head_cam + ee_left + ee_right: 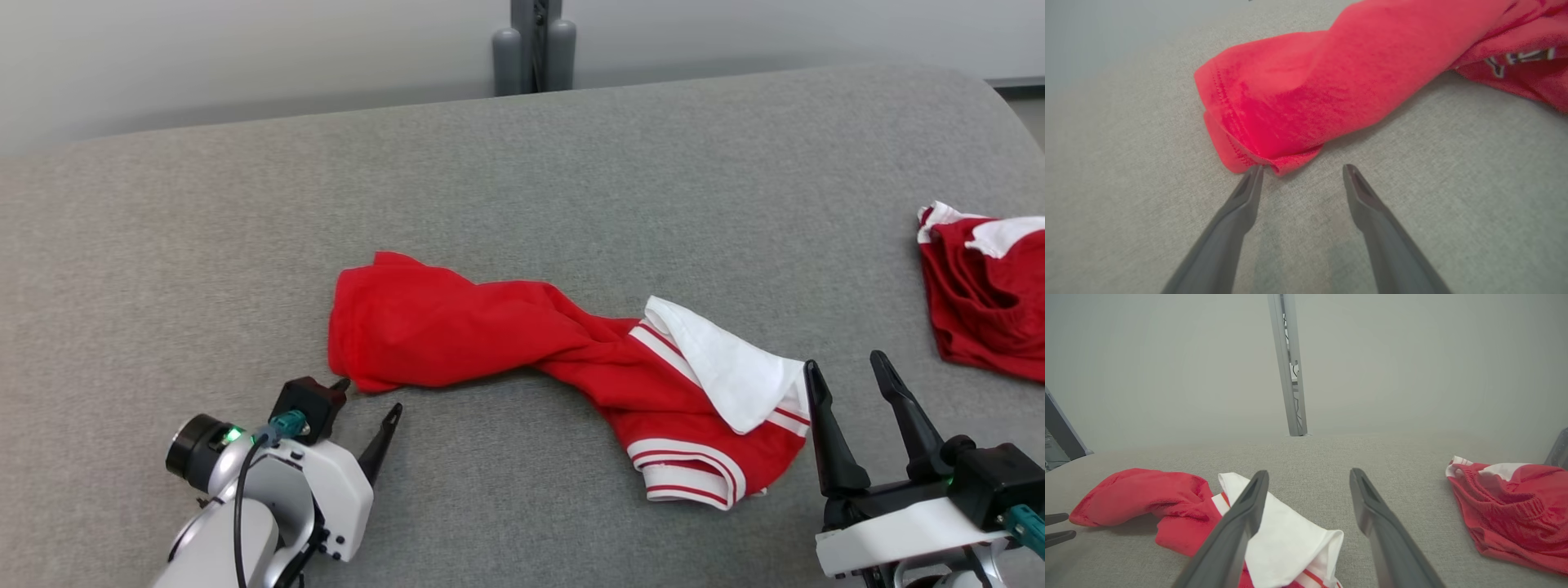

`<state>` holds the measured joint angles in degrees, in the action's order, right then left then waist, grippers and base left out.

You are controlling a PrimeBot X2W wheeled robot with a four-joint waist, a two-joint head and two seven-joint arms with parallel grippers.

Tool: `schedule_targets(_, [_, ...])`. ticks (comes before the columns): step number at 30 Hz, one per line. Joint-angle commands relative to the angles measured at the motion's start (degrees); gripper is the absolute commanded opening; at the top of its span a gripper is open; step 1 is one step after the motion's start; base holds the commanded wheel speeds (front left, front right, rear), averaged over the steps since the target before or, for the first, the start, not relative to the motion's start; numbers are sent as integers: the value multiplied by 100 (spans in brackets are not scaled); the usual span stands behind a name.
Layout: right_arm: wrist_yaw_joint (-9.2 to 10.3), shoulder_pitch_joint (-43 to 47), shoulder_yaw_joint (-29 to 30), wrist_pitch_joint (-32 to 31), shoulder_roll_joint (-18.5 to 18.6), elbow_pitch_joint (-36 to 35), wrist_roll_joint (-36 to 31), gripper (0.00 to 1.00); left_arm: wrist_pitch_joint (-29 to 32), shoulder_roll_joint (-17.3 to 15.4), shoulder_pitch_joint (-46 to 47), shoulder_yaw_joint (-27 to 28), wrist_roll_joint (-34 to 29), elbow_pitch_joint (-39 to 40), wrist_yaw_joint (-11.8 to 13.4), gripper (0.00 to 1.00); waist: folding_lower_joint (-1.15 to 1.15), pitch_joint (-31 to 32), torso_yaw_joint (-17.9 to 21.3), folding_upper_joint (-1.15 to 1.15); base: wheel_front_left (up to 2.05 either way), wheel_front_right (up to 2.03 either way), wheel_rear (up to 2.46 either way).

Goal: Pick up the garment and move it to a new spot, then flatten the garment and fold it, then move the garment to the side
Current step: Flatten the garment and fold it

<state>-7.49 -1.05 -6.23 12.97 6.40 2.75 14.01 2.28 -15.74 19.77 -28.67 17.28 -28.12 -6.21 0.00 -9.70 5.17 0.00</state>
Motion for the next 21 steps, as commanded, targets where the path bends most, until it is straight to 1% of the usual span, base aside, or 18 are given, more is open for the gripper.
schedule_targets(1, [-2,-74,10,53,17,13,20,100,-17,-40,148,-13,-5,-102,-35,100,0,-90,107,0,0,0,0])
schedule_targets(4, [-3,-100,4,75,-6,37,27,100,-81,-76,418,-101,54,-473,-79,100,0,-162,210,0,0,0,0])
schedule_targets(5, [-2,-110,11,89,-16,48,32,100,-103,-87,497,-121,58,-579,-87,93,0,-177,237,0,0,0,0])
schedule_targets(7, [-2,-111,25,114,-32,66,33,100,-151,-102,619,-165,139,-780,-110,0,0,-201,278,0,0,0,0])
schedule_targets(11, [-2,-92,81,136,-57,91,20,100,-305,-165,813,-271,216,-968,-123,0,0,-219,289,0,0,0,0])
schedule_targets(15, [-3,-41,161,171,-86,99,7,100,-438,-232,868,-353,328,-795,-134,0,0,-209,202,0,0,0,0])
schedule_targets(18, [-3,1,232,186,-109,108,3,100,-364,-350,696,-419,424,-382,-129,0,0,-176,94,0,0,0,0])
schedule_targets(21, [-3,37,298,188,-129,109,13,100,-126,-565,441,-484,564,392,-127,0,0,-136,-45,0,0,0,0])
